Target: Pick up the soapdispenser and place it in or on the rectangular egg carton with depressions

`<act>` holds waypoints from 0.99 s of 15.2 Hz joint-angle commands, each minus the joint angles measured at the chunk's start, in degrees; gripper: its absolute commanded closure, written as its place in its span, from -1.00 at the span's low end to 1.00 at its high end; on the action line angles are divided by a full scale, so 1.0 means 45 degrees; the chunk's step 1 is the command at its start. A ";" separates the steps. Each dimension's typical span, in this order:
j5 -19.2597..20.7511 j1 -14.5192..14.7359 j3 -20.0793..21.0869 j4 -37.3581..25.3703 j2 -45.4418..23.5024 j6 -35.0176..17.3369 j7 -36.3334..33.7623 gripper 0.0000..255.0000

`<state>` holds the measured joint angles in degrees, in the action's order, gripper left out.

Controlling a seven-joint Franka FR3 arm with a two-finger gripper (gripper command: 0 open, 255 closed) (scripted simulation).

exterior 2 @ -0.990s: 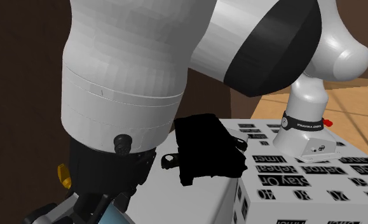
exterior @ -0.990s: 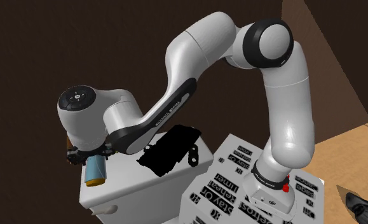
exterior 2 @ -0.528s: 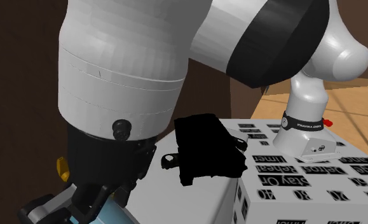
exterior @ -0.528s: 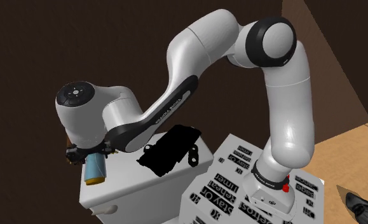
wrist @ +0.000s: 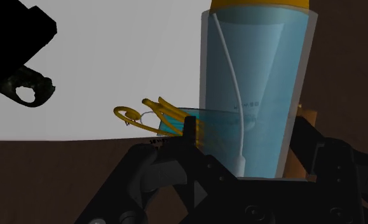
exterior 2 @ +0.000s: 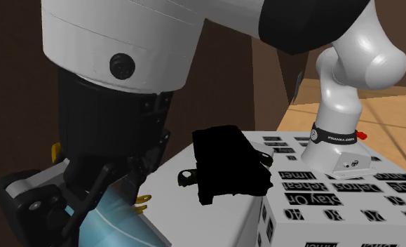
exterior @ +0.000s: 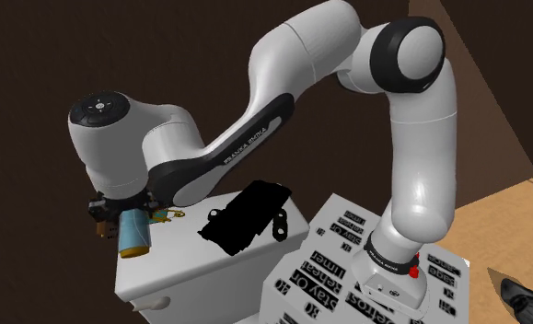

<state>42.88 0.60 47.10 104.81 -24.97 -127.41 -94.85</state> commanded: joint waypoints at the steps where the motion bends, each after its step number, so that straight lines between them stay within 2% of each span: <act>1: -0.0214 -0.0046 0.0119 -0.0183 0.0129 0.0247 0.0191 1.00; 13: -0.1325 -0.0404 0.0704 -0.1035 0.0934 0.1483 0.1191 1.00; 15: -0.2191 -0.1453 0.1131 0.0396 0.2193 0.0740 0.1640 1.00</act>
<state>34.66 -4.09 51.48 104.32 -17.26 -122.86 -88.47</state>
